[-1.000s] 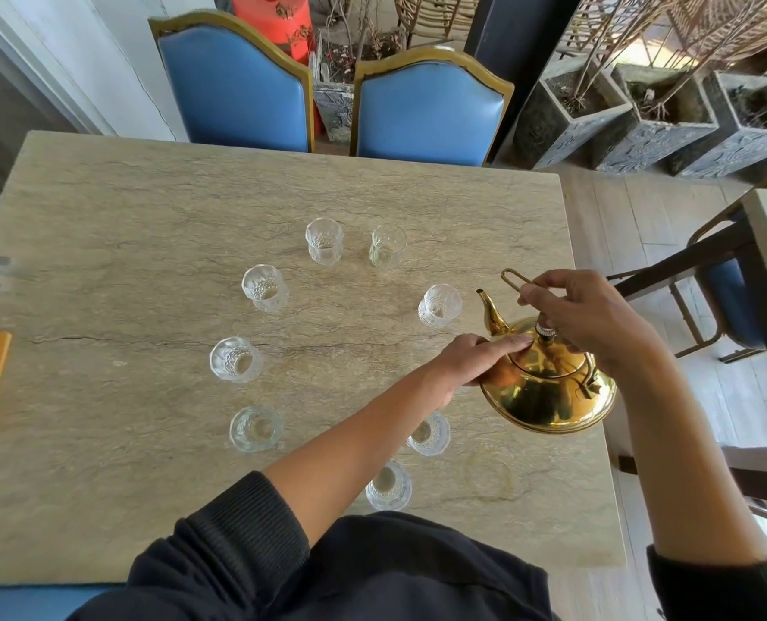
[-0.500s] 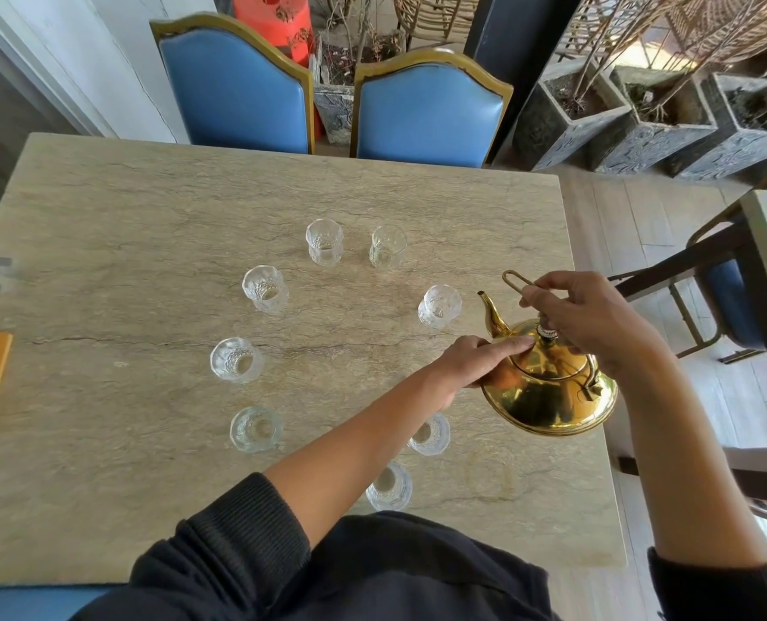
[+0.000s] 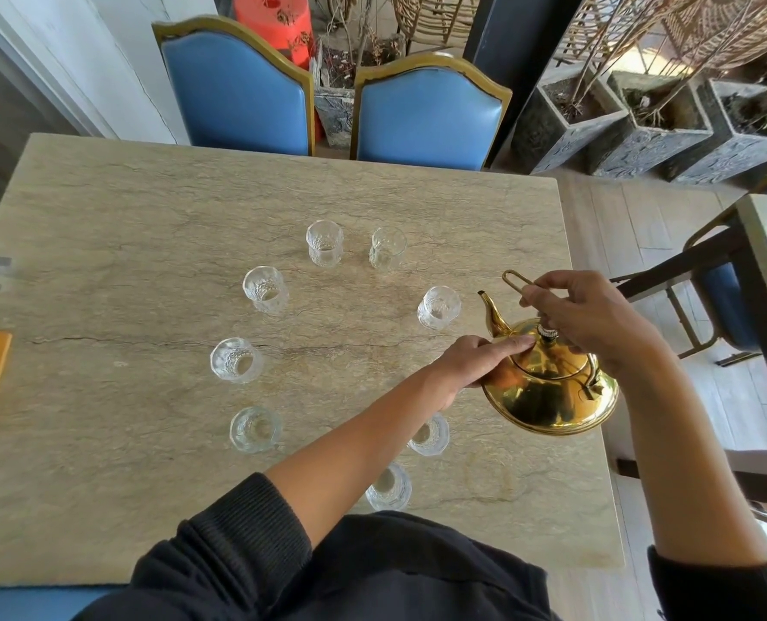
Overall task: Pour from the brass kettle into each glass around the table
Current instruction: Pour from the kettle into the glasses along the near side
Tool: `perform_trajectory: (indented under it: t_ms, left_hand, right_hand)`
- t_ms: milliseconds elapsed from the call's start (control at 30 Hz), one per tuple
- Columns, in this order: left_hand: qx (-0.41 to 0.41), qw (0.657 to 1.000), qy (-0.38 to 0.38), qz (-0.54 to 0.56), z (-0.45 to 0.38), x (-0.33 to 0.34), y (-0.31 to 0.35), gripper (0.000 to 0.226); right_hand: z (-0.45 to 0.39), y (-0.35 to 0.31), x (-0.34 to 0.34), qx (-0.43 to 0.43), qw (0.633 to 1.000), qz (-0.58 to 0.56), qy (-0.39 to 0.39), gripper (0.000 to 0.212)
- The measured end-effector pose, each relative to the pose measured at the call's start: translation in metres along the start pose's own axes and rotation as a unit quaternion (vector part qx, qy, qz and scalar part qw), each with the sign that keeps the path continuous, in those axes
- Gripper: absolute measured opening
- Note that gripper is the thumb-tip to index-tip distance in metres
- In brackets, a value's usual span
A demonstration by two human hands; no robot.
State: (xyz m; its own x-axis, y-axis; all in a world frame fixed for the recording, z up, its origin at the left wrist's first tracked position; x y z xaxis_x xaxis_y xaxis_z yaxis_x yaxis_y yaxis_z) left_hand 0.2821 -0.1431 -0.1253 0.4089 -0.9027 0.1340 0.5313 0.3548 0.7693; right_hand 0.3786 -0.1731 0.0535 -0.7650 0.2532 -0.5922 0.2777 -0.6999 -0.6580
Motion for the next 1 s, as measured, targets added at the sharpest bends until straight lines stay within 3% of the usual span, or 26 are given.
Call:
perform_trajectory:
  t_ms: [300, 1000]
  left_hand:
    - [-0.017, 1.000, -0.002, 0.005, -0.0030, 0.0012, -0.0062, 0.096]
    - [-0.017, 1.000, -0.001, 0.006, -0.0009, 0.0031, -0.0062, 0.096]
  right_hand:
    - [-0.0007, 0.0008, -0.0009, -0.002, 1.000, 0.008, 0.009, 0.027]
    - [0.0020, 0.0044, -0.0008, -0.007, 1.000, 0.005, 0.000, 0.026]
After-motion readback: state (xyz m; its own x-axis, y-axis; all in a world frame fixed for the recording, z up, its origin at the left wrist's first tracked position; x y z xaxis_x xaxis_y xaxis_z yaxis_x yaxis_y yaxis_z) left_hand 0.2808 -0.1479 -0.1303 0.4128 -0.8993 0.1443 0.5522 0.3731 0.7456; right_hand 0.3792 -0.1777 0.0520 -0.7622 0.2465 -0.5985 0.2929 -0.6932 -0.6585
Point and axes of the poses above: each hand's wrist, its own z-axis away from the middle knuckle, its own x-axis out of the palm, y = z × x, the point moved 7 cm from there along -z, towards the middle knuckle, and after that the axes turned 5 degrees about -z, right-handed, at the moved point
